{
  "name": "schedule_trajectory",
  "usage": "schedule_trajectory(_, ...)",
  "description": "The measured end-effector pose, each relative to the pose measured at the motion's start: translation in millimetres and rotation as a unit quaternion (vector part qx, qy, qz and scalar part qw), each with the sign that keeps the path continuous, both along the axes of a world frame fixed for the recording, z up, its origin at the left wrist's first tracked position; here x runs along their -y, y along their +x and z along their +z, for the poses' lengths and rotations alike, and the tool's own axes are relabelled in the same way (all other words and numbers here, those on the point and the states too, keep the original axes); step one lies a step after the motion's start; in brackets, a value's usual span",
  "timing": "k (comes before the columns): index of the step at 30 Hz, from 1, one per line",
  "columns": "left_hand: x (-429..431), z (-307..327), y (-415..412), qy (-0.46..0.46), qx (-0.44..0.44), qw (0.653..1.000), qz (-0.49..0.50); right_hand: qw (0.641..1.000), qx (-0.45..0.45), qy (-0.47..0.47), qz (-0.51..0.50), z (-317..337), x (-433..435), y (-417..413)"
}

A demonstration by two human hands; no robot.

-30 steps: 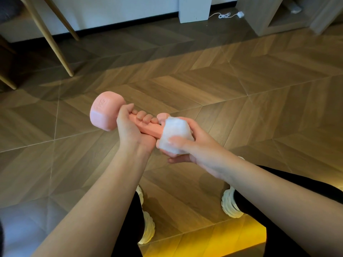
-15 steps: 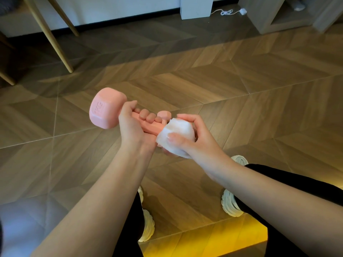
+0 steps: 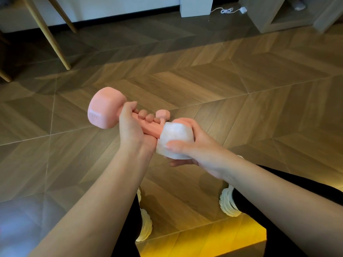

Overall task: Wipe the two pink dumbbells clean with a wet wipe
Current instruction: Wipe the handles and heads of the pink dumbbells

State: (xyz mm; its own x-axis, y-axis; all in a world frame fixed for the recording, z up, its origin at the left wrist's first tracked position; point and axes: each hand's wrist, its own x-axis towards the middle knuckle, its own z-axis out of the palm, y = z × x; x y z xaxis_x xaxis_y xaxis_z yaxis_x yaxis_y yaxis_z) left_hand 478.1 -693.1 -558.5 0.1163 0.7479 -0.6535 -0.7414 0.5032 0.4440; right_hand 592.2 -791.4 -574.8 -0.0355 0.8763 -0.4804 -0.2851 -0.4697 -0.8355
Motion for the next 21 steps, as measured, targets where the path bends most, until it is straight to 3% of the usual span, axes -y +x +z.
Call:
schedule_trajectory(5, -0.6, 5.4, -1.9, 0.019, 0.014, 1.000, -0.002, 0.999, 0.021, 0.024, 0.003, 1.5, -1.7, -3.8)
schedule_trajectory(12, -2.4, 4.1, -4.5, 0.014, 0.001, 1.000, -0.012, 0.998, -0.061, -0.007, 0.006, -0.2, -3.4, -0.7)
schedule_trajectory(15, -1.3, 4.2, -5.9, 0.016, -0.004, 1.000, -0.016, 0.998, -0.007, 0.032, 0.047, -3.6, -1.1, -0.6)
schedule_trajectory(21, 1.2, 6.4, -2.7, 0.015, 0.008, 1.000, -0.010, 0.997, 0.069, 0.046, 0.005, -4.6, -0.4, -8.2)
